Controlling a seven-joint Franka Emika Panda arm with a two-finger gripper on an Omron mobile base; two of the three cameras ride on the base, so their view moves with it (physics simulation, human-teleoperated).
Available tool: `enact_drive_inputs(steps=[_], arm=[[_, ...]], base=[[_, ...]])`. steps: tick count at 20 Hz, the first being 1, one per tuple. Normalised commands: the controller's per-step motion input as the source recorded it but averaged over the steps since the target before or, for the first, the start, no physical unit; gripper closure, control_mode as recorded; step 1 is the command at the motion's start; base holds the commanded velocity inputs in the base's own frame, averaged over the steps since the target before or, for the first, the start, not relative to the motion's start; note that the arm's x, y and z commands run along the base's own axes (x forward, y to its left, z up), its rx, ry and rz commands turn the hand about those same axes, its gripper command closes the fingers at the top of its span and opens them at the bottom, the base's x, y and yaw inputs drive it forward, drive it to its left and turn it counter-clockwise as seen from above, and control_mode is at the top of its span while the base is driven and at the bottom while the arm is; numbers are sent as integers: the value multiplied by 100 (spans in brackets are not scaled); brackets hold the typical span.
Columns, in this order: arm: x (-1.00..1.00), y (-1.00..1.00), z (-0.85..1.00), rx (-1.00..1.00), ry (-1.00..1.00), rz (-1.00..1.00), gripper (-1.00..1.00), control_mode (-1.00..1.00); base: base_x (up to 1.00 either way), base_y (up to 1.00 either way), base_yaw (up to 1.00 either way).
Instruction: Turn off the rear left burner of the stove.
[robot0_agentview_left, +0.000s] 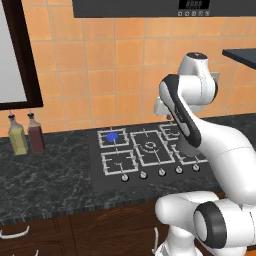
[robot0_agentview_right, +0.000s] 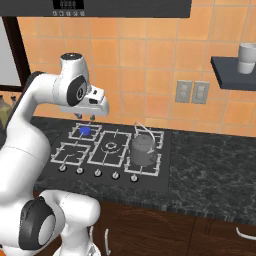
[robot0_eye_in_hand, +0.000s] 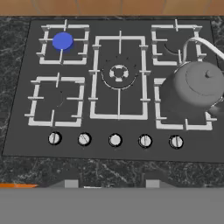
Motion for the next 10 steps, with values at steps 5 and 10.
enact_drive_inputs(steps=[5,10], arm=[[-17,19,-43,-6,13,3,-100,-100],[0,53,-99,-8,22,41,-100,-100]], base=[[0,0,0],[0,0,0]])
